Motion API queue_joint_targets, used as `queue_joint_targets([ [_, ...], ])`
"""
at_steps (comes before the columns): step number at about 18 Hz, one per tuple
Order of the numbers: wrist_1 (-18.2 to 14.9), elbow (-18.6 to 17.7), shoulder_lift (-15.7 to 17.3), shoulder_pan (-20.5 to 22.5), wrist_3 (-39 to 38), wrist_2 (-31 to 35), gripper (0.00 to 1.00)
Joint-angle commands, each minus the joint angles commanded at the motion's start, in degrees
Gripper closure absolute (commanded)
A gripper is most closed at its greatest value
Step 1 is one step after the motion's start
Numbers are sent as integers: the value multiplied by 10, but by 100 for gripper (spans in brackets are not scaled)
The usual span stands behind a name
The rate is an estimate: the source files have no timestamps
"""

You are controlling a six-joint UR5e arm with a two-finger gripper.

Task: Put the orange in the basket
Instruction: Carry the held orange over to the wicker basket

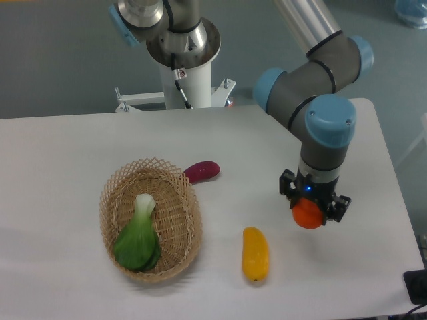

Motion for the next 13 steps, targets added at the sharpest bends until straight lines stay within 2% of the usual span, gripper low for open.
queue_joint_targets([
  [5, 2, -4, -1, -56, -57, 6, 26],
  [8, 8, -20, -1, -95, -79, 17, 26],
  [13, 10, -20, -8, -150, -131, 31, 25],
])
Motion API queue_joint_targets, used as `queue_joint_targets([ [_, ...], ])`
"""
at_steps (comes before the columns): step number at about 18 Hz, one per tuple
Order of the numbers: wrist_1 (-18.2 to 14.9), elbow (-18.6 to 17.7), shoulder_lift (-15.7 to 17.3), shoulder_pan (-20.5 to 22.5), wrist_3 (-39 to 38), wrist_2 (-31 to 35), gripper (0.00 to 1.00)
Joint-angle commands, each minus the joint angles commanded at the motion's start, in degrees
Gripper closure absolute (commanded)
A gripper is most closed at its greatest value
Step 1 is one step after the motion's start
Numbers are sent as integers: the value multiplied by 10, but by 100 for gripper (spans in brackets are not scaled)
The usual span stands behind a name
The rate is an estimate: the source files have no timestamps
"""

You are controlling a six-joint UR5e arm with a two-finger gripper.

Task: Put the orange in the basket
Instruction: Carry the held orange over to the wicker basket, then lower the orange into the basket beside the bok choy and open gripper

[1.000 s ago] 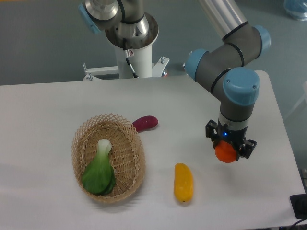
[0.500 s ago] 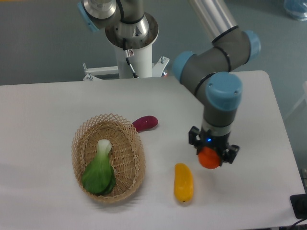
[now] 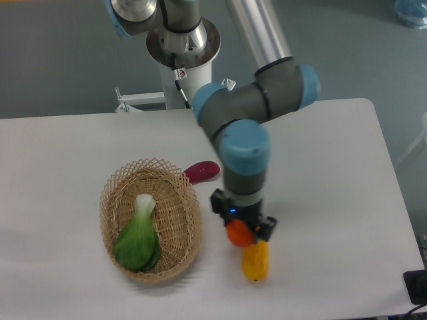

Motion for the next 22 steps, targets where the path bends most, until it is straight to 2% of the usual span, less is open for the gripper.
queue_joint_targets([
  [5, 3, 10, -18, -55, -29, 10, 25],
  [7, 20, 9, -26, -76, -29, 13, 25],
  [10, 26, 8, -33, -96, -30, 15, 24],
  [11, 26, 7, -33, -99, -30, 22, 12],
  [14, 26, 10, -32, -105, -33, 24, 0],
  [20, 38, 10, -27, -103, -59, 20, 0],
  [22, 38, -1, -14, -86, -59, 18, 0],
])
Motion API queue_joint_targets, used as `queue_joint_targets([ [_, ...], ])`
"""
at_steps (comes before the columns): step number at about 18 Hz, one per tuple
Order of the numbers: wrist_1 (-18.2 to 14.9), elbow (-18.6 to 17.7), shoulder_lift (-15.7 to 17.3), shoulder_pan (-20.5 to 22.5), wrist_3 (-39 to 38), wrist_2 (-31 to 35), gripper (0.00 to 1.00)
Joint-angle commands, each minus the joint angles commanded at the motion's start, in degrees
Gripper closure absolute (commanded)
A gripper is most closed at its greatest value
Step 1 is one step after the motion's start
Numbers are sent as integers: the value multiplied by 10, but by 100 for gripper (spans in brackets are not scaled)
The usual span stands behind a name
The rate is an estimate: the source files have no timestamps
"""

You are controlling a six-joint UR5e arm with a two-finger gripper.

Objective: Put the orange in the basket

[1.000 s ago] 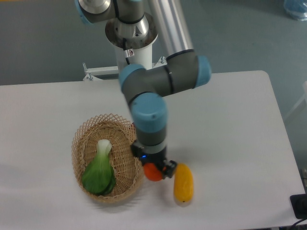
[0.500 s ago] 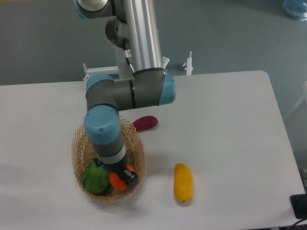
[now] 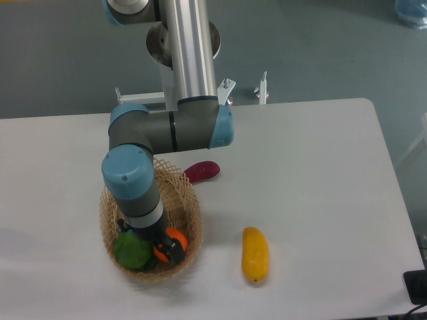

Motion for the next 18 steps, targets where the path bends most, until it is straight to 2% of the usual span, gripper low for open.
queue_joint_targets([
  [2, 2, -11, 17, 46, 0, -14, 0],
  [5, 1, -15, 36, 112, 1, -89, 0],
  [8, 4, -9, 36, 149, 23, -86, 0],
  [13, 2, -1, 36, 204, 120, -55, 0],
  [18, 1, -1, 33, 275, 219, -55, 0],
])
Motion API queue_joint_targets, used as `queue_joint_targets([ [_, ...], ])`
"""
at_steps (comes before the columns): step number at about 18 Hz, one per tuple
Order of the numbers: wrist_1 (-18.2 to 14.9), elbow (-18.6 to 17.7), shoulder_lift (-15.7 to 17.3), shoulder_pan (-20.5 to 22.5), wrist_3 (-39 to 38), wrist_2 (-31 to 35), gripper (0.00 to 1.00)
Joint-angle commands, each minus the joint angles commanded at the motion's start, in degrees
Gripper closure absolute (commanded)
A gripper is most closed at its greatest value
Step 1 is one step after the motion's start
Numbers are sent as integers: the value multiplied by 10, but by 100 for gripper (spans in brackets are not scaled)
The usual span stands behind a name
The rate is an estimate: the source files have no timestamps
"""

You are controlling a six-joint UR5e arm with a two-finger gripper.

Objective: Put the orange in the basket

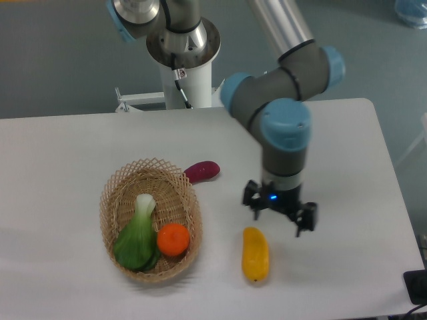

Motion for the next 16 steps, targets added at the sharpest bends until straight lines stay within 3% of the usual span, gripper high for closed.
queue_joint_targets([
  [3, -5, 0, 0, 33, 77, -4, 0],
  [9, -7, 0, 2, 57, 140, 1, 0],
  [16, -6, -7, 4, 57, 144, 2, 0],
])
